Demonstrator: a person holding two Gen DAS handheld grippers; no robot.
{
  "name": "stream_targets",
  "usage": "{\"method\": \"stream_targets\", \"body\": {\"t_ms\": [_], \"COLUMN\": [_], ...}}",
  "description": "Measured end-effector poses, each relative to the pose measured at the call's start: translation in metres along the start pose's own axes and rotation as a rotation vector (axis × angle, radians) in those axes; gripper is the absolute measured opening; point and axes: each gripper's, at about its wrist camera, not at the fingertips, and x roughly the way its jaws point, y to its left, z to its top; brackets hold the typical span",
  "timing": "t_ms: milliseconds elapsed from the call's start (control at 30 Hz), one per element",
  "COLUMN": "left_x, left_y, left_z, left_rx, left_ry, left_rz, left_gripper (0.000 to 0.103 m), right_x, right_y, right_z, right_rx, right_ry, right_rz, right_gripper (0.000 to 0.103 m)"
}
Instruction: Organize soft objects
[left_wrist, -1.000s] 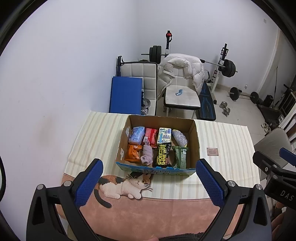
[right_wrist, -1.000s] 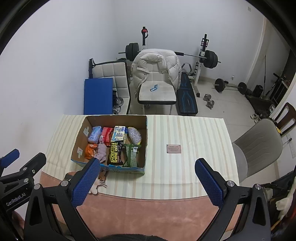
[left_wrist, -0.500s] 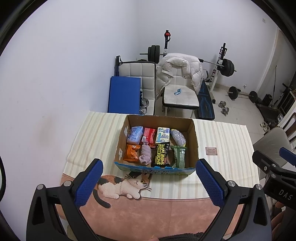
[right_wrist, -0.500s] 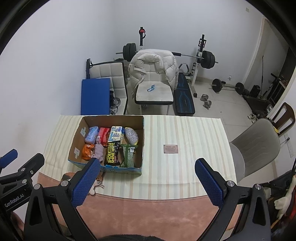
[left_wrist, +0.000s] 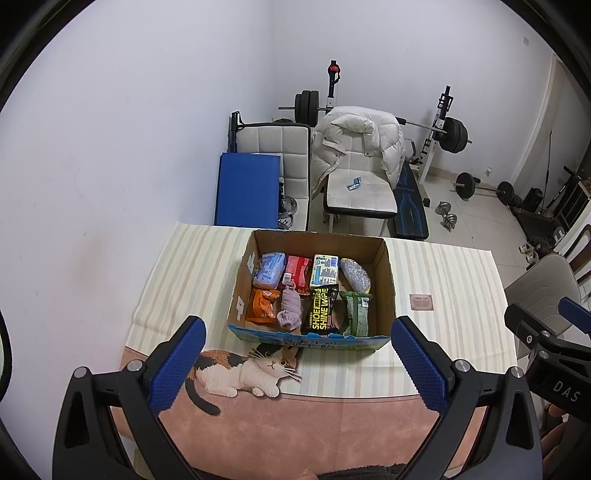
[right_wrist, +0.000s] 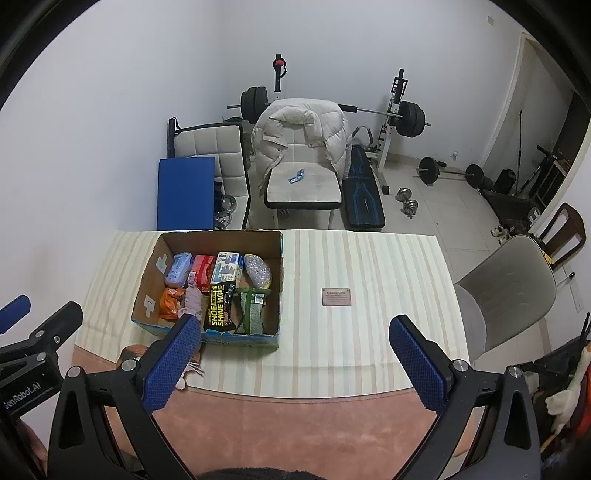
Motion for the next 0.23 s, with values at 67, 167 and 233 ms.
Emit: {"method": "stream_targets", "body": {"t_ms": [67,167,233], "left_x": [0.0002,0.0,0.0003], "left_y": [-0.0007,-0.0025,-0.0037], "left_z": [0.0003,0.0002,0.0006], "left_rx": [0.001,0.002,0.006], "left_ry": [0.0,-0.002,-0.003], "left_rz": [-0.005,-0.008,-0.026], "left_gripper": [0.103,0.103,0.103], "right_x": [-0.0001,-0.001,-0.0009], "right_y": [0.0002,0.0,-0.0007], "right_z": [0.0002,0.0002,0.0], "right_rx": [0.0,0.0,0.0], "right_ry": [-0.002,-0.003,-0.002], "right_rz": [-0.001,-0.002,-0.001], "right_gripper": [0.103,0.103,0.103]}}
